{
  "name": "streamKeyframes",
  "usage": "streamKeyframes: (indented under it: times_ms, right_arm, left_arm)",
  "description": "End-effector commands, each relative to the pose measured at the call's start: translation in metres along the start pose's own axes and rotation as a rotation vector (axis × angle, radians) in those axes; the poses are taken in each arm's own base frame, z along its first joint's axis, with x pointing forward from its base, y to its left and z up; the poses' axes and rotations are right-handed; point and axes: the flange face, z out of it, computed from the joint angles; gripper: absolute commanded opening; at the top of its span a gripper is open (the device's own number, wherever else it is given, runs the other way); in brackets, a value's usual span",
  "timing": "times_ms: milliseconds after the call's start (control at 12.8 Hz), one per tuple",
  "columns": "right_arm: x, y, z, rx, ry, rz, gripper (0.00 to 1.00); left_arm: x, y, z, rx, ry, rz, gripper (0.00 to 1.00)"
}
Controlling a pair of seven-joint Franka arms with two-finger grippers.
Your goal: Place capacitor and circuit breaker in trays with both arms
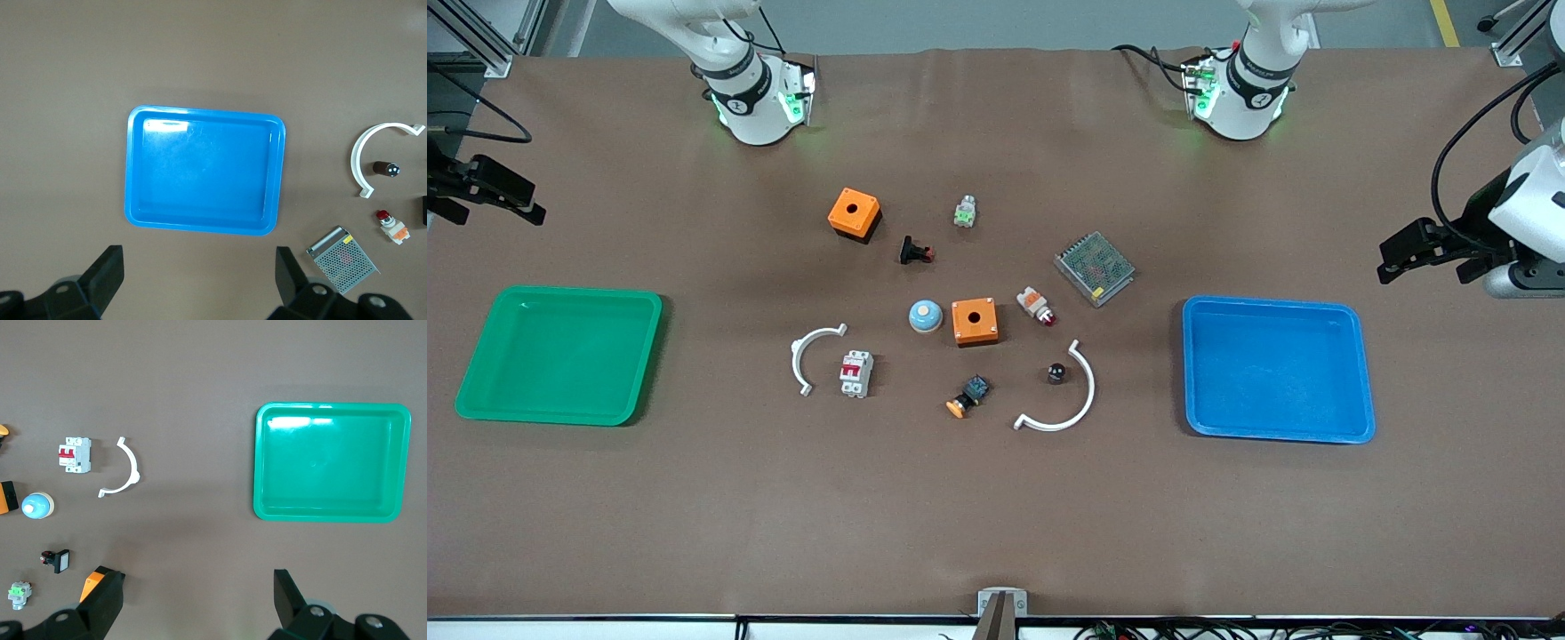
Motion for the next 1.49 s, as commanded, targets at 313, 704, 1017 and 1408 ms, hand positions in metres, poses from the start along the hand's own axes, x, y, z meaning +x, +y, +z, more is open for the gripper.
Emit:
streamKeyframes:
  times_ms: [313, 704, 1017, 1408]
  right_arm:
    - [-0.002, 0.0, -0.001, 0.018, 0.002, 0.009, 1.0]
    - [-0.002, 0.0, -0.005, 0.018, 0.007, 0.011, 1.0]
    - [0.006, -0.002, 0.001, 0.016, 0.004, 0.007, 1.0]
    - [0.061, -0.002, 0.093, -0.007, -0.121, 0.004, 1.0]
  left_arm:
    - [0.007, 0.018, 0.028, -0.01, -0.063, -0.002, 1.0]
    - [0.011, 0.058, 0.057, -0.01, -0.109, 0.033, 1.0]
    - [0.012, 0.093, 0.081, -0.006, -0.149, 0.053, 1.0]
    - [0.007, 0.174, 0.153, 0.009, -0.245, 0.177, 1.0]
